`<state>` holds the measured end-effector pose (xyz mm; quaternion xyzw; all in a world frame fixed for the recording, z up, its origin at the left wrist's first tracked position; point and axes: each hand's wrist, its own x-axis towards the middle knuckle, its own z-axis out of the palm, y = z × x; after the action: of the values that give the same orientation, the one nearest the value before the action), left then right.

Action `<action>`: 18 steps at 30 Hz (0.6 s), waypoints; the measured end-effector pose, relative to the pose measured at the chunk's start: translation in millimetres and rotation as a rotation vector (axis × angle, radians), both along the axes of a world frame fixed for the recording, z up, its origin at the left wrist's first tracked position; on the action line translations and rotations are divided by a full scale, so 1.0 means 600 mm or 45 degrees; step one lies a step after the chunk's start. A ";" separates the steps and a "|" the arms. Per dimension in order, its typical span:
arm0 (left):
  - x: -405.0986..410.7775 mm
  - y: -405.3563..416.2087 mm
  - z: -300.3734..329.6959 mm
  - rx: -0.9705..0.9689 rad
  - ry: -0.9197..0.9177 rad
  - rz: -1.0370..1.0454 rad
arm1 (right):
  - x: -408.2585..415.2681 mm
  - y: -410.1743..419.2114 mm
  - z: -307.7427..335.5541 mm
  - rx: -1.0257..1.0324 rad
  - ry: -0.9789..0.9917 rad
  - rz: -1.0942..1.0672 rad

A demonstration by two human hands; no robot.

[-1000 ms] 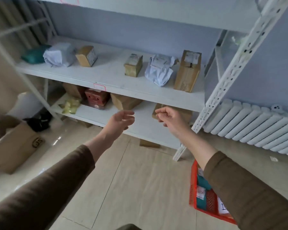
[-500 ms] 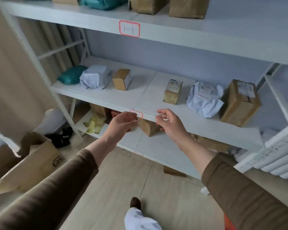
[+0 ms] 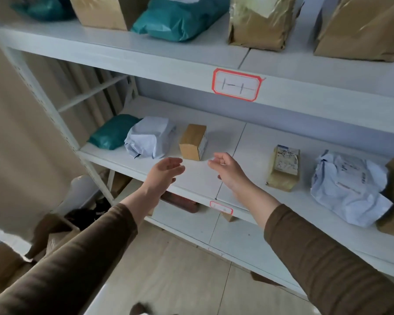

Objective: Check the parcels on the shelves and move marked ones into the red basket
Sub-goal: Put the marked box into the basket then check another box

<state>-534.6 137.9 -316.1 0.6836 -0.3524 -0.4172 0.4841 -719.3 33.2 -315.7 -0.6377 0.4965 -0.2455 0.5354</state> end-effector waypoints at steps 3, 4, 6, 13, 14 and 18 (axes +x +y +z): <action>0.060 -0.075 -0.025 0.047 0.008 -0.052 | 0.056 -0.051 -0.025 0.075 0.015 -0.076; 0.079 -0.101 -0.031 0.064 0.015 -0.084 | 0.074 -0.067 -0.032 0.091 0.023 -0.111; 0.114 -0.155 -0.045 0.096 0.039 -0.140 | 0.109 -0.095 -0.040 0.116 0.048 -0.184; 0.191 -0.312 -0.082 0.271 0.175 -0.318 | 0.220 -0.178 -0.077 0.275 0.065 -0.414; 0.196 -0.327 -0.090 0.306 0.204 -0.344 | 0.230 -0.184 -0.079 0.323 0.034 -0.448; 0.206 -0.381 -0.133 0.371 0.301 -0.450 | 0.258 -0.187 -0.082 0.469 -0.077 -0.512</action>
<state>-410.9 -90.5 -396.2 0.6204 -0.3435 -0.6187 0.3381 -564.7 -78.8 -365.1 -0.4106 0.6332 -0.2713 0.5974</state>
